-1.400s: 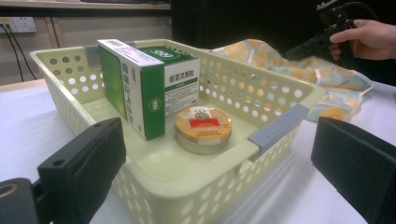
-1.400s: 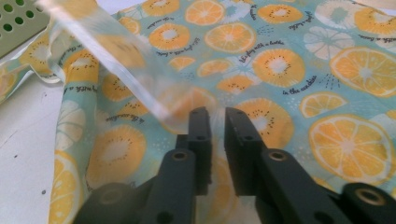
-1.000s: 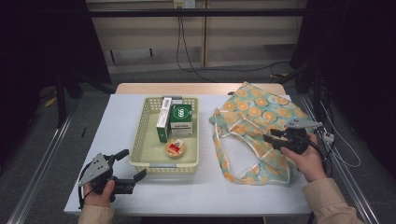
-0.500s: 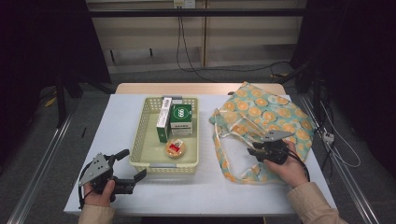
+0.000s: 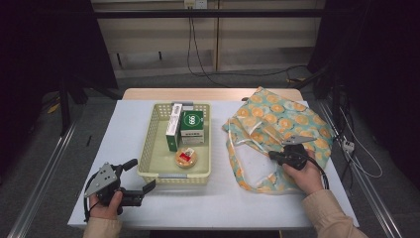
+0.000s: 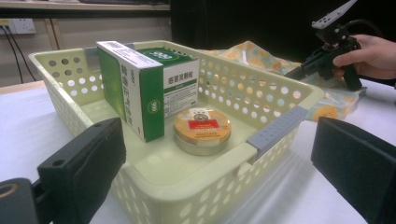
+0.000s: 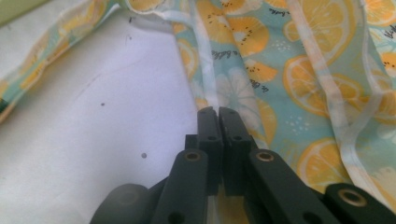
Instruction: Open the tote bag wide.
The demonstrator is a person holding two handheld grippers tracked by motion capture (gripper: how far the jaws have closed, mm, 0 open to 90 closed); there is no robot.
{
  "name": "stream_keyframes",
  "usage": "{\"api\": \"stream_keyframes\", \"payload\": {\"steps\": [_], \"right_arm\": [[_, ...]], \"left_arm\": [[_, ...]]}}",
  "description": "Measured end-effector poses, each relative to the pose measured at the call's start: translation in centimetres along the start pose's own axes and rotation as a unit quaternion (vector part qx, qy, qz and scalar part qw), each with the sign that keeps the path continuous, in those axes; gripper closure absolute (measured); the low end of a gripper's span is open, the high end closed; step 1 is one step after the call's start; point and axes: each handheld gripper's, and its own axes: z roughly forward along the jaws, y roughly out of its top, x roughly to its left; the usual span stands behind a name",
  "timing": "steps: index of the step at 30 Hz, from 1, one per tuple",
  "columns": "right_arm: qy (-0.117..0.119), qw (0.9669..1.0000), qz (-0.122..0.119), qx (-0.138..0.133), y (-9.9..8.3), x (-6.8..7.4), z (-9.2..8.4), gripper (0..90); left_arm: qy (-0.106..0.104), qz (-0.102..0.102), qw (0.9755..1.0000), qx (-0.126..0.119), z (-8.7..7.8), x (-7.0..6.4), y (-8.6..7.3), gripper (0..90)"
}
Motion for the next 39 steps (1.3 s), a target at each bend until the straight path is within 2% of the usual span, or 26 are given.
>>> {"api": "stream_keyframes", "payload": {"steps": [2,4,10,11,13,17,21,25,27,30,35,37,39], "right_arm": [[0.011,0.9998,0.013,-0.012,0.1,-0.1,-0.5,90.0],[0.026,0.9992,0.02,-0.024,0.2,0.0,-1.0,90.0],[0.058,0.998,-0.018,-0.018,0.6,2.1,-2.3,90.0],[0.071,0.9971,-0.02,-0.02,0.7,2.5,-2.5,90.0],[0.081,0.9962,-0.027,-0.019,0.6,3.2,-2.7,90.0],[0.109,0.9936,-0.027,-0.008,-0.1,4.3,-2.3,90.0],[0.108,0.9933,-0.04,0.014,-0.8,5.2,-1.4,88.5],[0.095,0.9948,-0.035,0.007,-1.0,5.3,-1.0,78.3],[0.09,0.9954,-0.032,0.001,-0.8,5.1,-1.2,77.7],[0.083,0.9958,-0.038,0.006,-0.8,4.9,-1.5,77.7],[0.089,0.995,-0.042,0.02,-1.2,5.1,-1.2,85.4],[0.089,0.9953,-0.036,0.017,-1.2,4.9,-1.2,90.0],[0.088,0.9957,-0.026,0.008,-0.9,4.6,-1.4,90.0]], "left_arm": [[0.0,0.005,1.0,0.001,0.0,0.1,0.0,2.8],[0.0,0.001,1.0,0.0,0.0,0.1,0.0,2.8],[-0.001,0.002,1.0,0.0,0.1,-0.1,0.1,2.8],[-0.001,0.004,1.0,0.0,0.1,-0.1,0.1,2.8],[-0.001,0.003,1.0,0.001,0.1,-0.2,0.1,2.8],[-0.001,0.004,1.0,0.001,0.1,-0.2,0.1,2.8],[-0.001,0.005,1.0,0.001,0.1,-0.1,0.1,2.8],[0.001,0.003,1.0,0.0,0.0,-0.1,0.1,2.8],[0.0,0.003,1.0,-0.001,0.0,-0.1,0.1,2.8],[0.0,0.002,1.0,0.001,0.0,-0.1,0.1,2.8],[-0.001,0.004,1.0,0.003,0.1,-0.1,0.1,2.8],[-0.001,0.003,1.0,0.0,0.1,-0.1,0.1,2.8],[0.0,0.0,1.0,0.0,0.1,-0.1,0.1,2.8]]}}
